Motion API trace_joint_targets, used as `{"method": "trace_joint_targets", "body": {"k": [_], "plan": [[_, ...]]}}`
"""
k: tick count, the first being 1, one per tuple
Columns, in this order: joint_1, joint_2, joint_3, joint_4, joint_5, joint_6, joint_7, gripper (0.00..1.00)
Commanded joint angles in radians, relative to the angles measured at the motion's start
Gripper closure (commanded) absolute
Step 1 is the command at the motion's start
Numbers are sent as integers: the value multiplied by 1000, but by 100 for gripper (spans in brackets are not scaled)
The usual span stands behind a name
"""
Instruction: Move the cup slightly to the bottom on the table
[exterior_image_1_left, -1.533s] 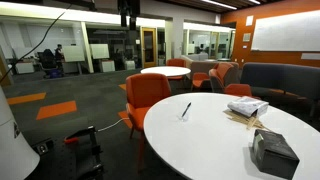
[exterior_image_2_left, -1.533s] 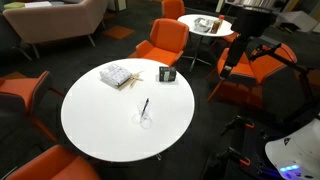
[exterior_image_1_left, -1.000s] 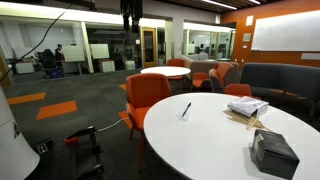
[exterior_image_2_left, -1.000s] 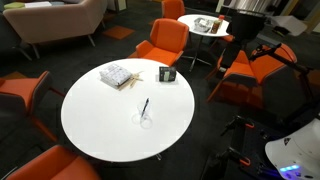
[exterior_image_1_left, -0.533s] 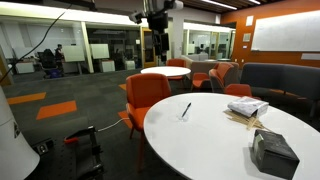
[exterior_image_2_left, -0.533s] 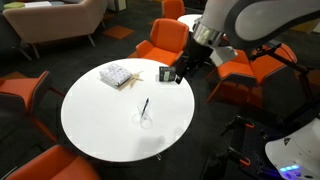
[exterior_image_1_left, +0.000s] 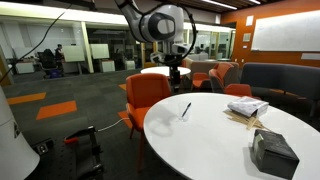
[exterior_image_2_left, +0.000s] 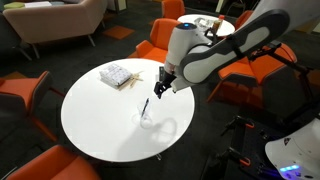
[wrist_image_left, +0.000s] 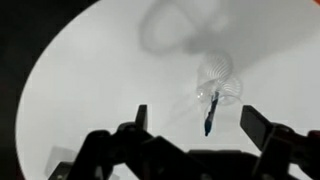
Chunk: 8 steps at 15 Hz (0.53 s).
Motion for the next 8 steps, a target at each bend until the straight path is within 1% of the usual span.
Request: {"method": "trace_joint_targets", "body": {"k": [1,5,8], "plan": [[51,154,-40,153,29,-20,64,0],[99,303,-87,307,58,-29,139,0],[116,382,-103,381,97,-42,171,0]]}}
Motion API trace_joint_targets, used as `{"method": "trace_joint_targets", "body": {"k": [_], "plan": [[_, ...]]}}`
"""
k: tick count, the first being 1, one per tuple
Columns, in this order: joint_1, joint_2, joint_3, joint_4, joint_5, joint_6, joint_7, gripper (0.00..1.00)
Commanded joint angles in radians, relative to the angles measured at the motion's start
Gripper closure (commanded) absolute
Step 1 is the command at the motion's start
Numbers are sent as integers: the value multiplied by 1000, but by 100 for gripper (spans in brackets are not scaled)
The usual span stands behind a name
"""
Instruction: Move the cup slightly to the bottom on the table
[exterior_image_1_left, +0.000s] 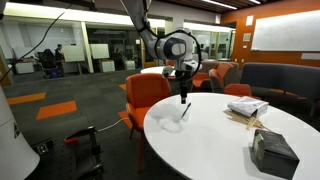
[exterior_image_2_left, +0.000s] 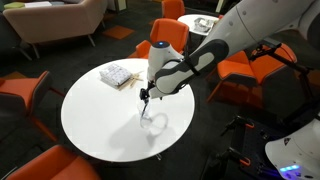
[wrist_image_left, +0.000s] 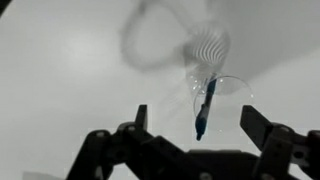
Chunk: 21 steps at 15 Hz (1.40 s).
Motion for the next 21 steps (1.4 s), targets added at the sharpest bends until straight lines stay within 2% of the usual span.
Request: {"method": "trace_joint_targets", "body": {"k": [1,10,11,12,15,16,18,21], "plan": [[33,79,-31,92,50,-46,49,0],[34,217,-34,205,109,-83,73,0],[33,227,-33,214,112,-90,71,3],[33,235,-33,220,113,-100,70,17],[34,250,-39,226,113,-110,73,29],[32,253,-39,225,114,-113,70,47],[30,255,-43,218,114,-115,70,57],[27,252,-52,201,111,-117,64,83]]}}
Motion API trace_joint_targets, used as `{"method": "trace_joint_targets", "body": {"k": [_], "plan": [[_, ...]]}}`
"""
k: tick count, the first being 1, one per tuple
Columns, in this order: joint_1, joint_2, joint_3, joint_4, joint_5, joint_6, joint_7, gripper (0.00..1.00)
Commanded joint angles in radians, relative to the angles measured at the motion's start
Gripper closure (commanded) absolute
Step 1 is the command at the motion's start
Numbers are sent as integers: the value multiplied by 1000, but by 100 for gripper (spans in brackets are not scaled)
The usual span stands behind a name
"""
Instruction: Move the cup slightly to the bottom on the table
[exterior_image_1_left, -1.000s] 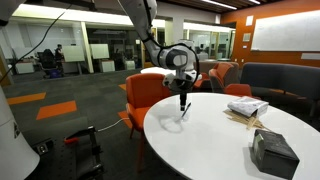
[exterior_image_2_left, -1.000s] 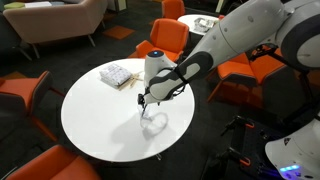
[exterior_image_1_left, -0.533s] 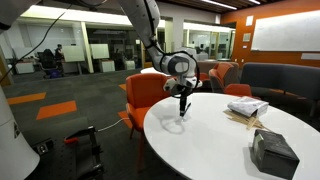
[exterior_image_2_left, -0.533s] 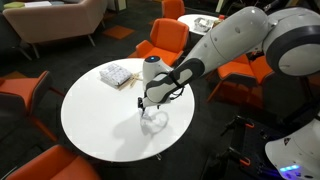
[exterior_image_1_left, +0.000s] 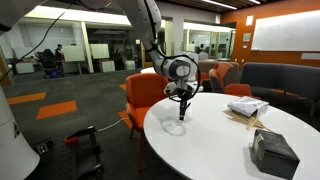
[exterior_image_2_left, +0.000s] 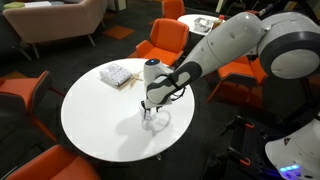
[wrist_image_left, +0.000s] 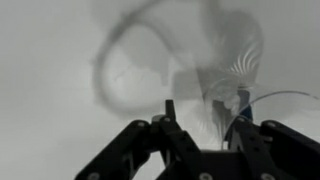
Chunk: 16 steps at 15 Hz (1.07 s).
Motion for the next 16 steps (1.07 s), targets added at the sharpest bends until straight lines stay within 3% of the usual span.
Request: {"method": "trace_joint_targets", "body": {"k": [1,2,8,16], "plan": [[5,-7,-19,-7,15,-36,6,92],[5,-15,-26,-20,11,-29,5,100],[-8,-76,-71,-120,-3,-10,-17,100],[-115,-252,-127,-382,18,52,-120,100]]}}
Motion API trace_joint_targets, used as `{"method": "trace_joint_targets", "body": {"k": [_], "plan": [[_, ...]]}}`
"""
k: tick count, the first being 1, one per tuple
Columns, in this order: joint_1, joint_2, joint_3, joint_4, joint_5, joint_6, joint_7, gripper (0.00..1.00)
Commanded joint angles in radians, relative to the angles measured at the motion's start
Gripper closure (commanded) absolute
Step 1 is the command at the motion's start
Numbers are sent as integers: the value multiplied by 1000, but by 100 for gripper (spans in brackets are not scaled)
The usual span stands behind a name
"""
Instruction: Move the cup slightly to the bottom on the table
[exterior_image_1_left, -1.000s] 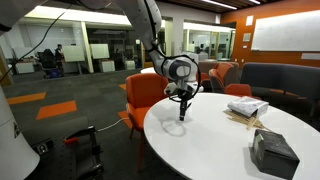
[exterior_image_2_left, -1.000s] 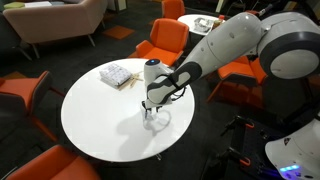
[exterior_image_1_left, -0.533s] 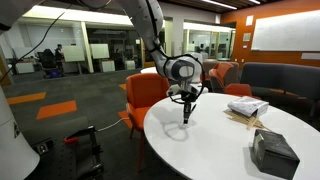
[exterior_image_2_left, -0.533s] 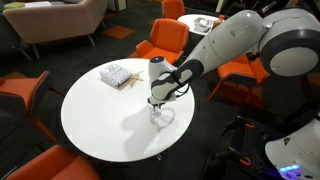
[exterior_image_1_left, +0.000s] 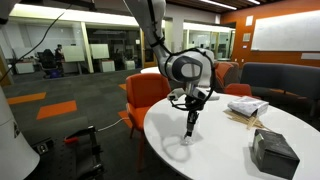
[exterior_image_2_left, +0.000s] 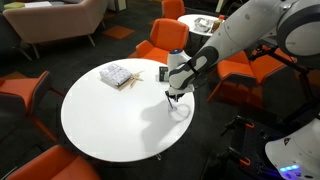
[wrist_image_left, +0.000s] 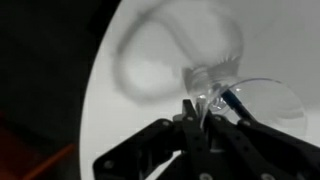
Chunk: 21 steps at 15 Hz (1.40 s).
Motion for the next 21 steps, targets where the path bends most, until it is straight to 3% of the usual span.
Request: {"method": "trace_joint_targets", "body": {"k": [1,6,9,10,11,14,19,20,21], "plan": [[-36,-108,-10,-131,19,56,-37,100],[-80,-171,25,-226,49,136,-81,100],[-72,-189,36,-264,56,170,-80,100],[-75,-203,41,-281,55,190,-94,75],[-63,-213,25,-295,39,206,-83,74],[-72,-271,19,-333,39,231,-113,51],[-131,-485,97,-407,54,134,-326,8],[-113,-545,91,-426,17,106,-337,1],[-103,-594,90,-434,-12,72,-342,0]]}}
